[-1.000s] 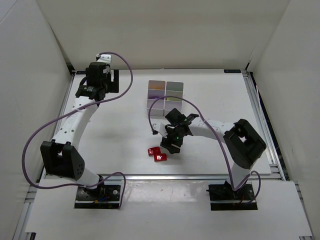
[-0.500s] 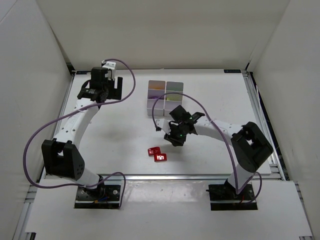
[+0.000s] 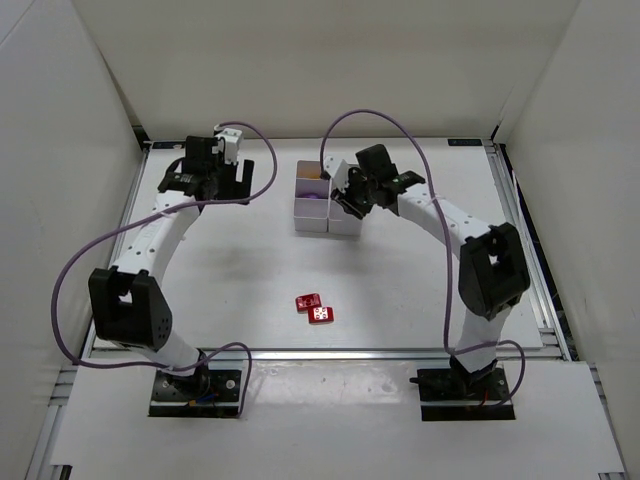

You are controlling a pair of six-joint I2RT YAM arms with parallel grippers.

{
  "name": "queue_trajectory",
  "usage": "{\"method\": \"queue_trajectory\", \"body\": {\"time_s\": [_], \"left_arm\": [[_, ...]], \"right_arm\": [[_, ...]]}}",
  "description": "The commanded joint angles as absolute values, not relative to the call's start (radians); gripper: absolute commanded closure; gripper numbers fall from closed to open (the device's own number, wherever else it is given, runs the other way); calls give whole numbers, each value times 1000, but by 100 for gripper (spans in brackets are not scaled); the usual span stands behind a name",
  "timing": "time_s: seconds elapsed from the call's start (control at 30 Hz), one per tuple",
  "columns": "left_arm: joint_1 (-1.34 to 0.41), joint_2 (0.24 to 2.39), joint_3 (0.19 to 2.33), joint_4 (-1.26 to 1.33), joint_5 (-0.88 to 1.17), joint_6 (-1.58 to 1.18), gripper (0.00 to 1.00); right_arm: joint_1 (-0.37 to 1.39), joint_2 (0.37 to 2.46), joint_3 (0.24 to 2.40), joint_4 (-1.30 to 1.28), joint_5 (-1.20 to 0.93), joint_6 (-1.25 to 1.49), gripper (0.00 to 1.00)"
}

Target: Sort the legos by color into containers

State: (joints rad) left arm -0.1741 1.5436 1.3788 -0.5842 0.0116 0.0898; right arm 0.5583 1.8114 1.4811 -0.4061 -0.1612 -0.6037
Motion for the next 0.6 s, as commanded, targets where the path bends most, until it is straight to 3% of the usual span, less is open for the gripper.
{"method": "queue_trajectory", "body": {"time_s": [0.0, 0.23, 0.43, 0.57], "left_arm": [[-153, 1554, 1433, -600, 69, 89, 1], [-137, 1592, 1465, -606, 75, 89, 1], [-132, 1609, 1471, -615, 84, 94, 1], [-133, 1592, 1439, -623, 149, 100, 1]], "right_arm": [[551, 1859, 1542, -387, -156, -612, 84], [541, 1957, 1621, -377, -146, -618, 73], [538, 1970, 1638, -373, -135, -623, 42], [538, 1945, 1625, -371, -136, -617, 36]]}}
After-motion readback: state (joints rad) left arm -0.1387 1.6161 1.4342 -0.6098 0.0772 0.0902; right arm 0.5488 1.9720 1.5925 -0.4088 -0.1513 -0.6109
